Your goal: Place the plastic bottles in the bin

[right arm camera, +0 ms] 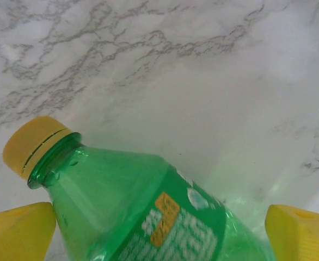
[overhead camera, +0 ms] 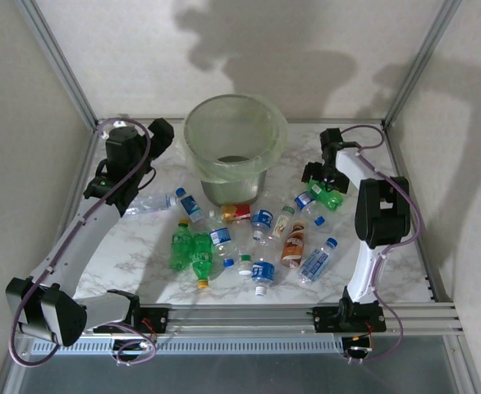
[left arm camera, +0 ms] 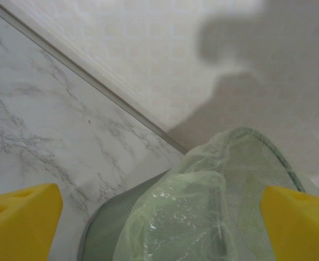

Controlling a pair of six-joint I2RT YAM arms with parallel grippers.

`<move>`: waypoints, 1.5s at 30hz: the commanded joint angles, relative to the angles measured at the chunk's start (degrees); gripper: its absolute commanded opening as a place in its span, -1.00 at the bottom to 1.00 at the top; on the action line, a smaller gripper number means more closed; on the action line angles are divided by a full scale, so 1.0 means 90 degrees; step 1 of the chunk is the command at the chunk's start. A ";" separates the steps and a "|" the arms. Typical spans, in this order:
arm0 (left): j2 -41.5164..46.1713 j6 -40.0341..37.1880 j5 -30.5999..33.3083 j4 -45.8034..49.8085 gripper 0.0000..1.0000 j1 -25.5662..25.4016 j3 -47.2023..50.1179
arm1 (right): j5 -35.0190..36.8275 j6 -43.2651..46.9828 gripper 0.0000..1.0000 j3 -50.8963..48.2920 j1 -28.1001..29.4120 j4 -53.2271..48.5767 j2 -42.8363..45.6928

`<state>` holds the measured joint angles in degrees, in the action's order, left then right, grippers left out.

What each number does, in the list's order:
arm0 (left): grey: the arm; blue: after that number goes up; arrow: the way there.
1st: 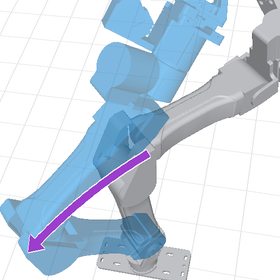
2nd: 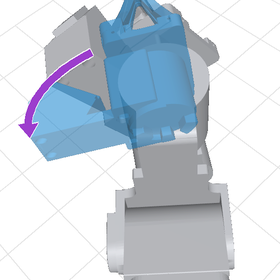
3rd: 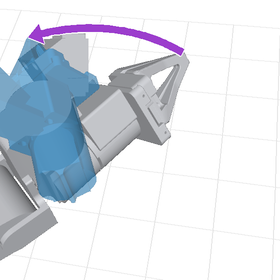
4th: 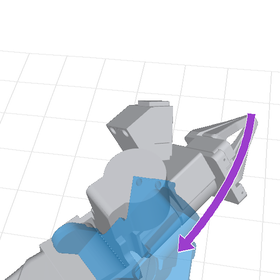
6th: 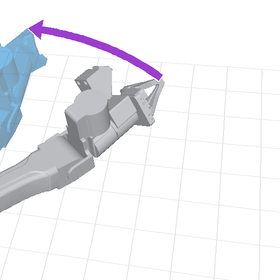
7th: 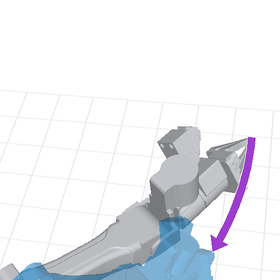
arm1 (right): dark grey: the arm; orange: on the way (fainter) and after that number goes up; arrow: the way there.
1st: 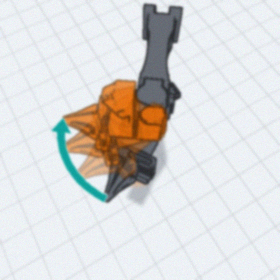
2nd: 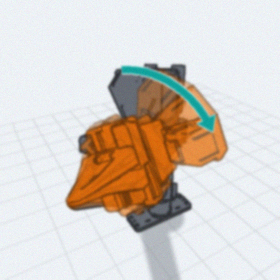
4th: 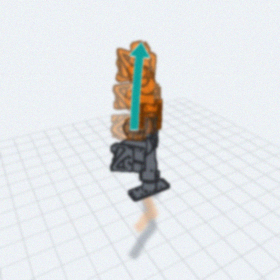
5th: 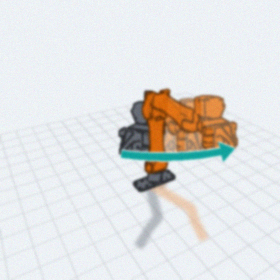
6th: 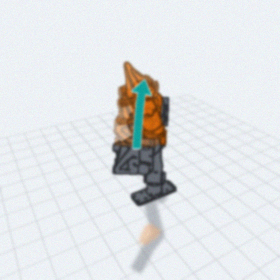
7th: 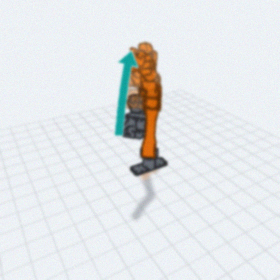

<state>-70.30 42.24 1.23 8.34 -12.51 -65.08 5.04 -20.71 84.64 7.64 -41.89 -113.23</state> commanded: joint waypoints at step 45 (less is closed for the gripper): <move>0.0205 -0.0172 0.0156 0.0643 0.84 -0.0094 -0.0954 | -0.0081 -0.0458 0.28 -0.0353 -0.0306 0.0447 0.2280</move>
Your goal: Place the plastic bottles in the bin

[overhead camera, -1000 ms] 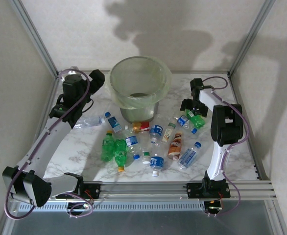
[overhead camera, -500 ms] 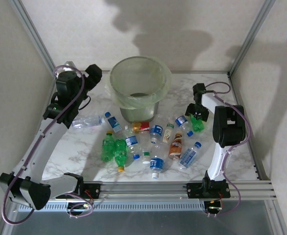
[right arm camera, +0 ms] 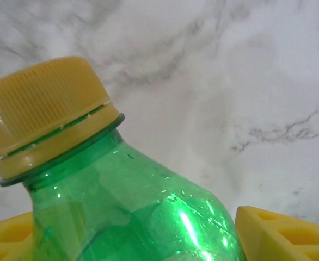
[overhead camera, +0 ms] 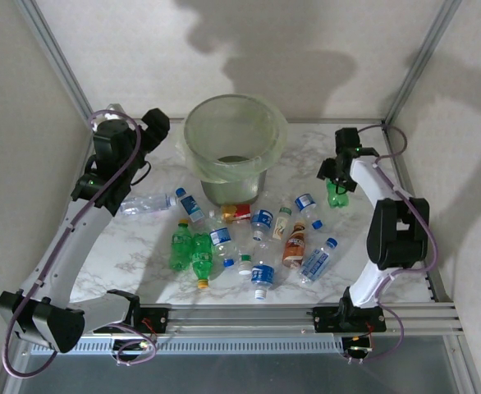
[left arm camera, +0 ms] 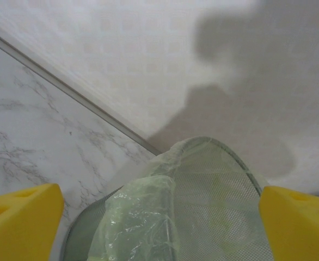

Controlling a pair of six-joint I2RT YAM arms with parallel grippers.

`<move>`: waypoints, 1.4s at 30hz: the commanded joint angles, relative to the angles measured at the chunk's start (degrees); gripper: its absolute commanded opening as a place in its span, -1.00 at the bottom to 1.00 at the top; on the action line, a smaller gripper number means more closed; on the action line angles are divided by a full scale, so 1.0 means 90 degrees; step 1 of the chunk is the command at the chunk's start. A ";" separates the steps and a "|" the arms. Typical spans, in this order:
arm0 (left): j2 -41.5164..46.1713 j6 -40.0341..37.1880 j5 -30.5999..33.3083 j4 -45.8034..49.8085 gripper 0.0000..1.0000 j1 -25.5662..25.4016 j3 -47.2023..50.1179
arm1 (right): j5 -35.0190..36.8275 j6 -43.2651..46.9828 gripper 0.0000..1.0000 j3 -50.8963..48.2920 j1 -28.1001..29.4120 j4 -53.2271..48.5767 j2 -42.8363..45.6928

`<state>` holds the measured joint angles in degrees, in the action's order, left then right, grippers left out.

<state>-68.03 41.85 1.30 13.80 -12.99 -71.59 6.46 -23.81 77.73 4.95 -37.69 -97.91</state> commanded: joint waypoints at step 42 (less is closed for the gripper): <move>-0.0442 0.0169 0.0821 0.0408 0.88 0.0304 -0.0517 | -0.1765 -0.0465 0.74 0.5234 0.2880 0.0886 -0.1479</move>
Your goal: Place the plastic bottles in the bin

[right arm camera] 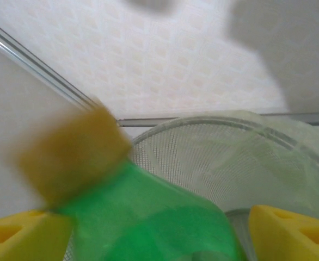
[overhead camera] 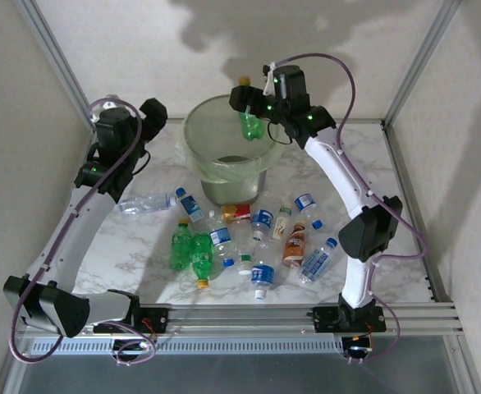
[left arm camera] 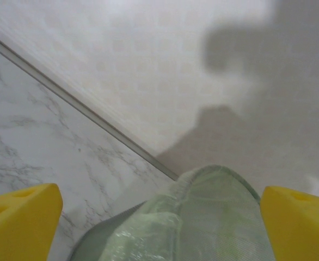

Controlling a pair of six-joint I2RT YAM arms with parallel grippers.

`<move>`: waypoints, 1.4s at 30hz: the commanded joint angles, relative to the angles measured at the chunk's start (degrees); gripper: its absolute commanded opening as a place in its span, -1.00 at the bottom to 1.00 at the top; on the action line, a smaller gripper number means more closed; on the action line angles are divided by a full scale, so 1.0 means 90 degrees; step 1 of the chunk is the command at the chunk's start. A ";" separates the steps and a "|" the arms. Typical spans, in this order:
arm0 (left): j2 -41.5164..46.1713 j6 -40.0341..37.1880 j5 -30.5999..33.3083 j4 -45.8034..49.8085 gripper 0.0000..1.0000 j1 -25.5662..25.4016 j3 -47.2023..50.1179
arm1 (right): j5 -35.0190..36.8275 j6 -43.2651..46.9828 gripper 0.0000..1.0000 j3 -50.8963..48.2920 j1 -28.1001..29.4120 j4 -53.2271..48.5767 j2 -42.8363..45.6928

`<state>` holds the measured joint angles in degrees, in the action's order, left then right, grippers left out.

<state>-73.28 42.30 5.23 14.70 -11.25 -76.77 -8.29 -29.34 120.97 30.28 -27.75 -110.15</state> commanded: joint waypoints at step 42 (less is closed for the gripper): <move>-0.1283 0.2884 -0.0772 0.1189 0.88 0.1484 0.2739 | 0.1576 0.0680 0.92 -0.1860 0.1411 0.0021 0.2011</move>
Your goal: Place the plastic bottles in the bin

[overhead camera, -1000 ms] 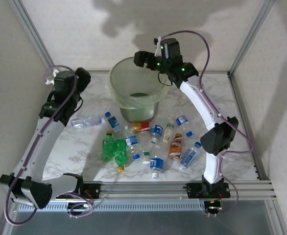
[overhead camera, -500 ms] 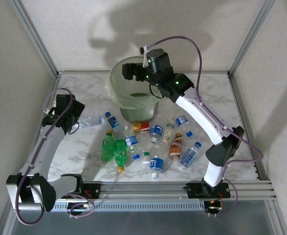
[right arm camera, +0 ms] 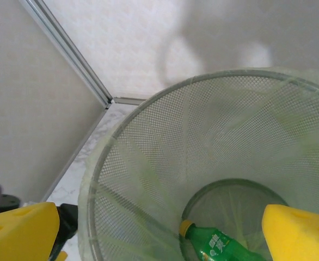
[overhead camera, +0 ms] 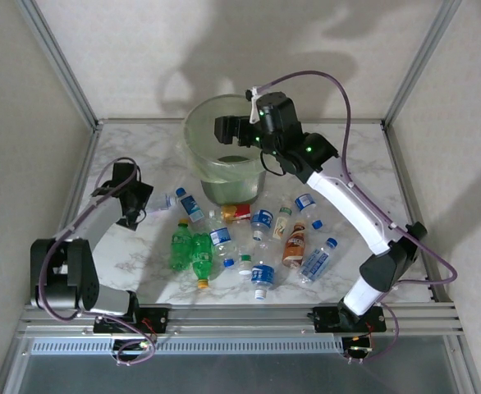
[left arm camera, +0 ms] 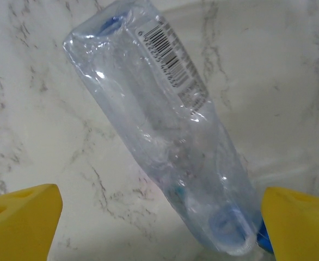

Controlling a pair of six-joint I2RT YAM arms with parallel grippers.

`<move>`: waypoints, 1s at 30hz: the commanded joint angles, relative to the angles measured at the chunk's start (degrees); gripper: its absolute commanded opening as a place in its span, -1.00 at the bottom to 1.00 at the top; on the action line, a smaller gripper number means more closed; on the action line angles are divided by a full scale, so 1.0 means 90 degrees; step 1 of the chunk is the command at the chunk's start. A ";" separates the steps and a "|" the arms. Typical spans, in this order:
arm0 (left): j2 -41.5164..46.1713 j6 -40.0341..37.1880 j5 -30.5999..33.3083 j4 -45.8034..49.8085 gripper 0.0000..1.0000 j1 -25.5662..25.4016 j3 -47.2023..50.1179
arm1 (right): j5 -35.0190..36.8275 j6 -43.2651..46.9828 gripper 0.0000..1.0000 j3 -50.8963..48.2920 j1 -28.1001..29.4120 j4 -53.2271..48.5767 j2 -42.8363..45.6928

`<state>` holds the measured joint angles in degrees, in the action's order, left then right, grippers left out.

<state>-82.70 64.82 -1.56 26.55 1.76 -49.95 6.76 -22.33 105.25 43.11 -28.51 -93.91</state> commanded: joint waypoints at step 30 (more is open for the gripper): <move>-0.1982 0.0577 0.0206 0.0079 0.62 -0.0268 -0.1111 | 0.0275 -0.0092 0.84 -0.0745 -0.0020 0.0096 0.0604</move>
<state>-100.18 68.82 -1.52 26.00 -0.30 -59.57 7.92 -22.26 99.81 43.11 -28.47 -90.59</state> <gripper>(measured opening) 0.818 0.922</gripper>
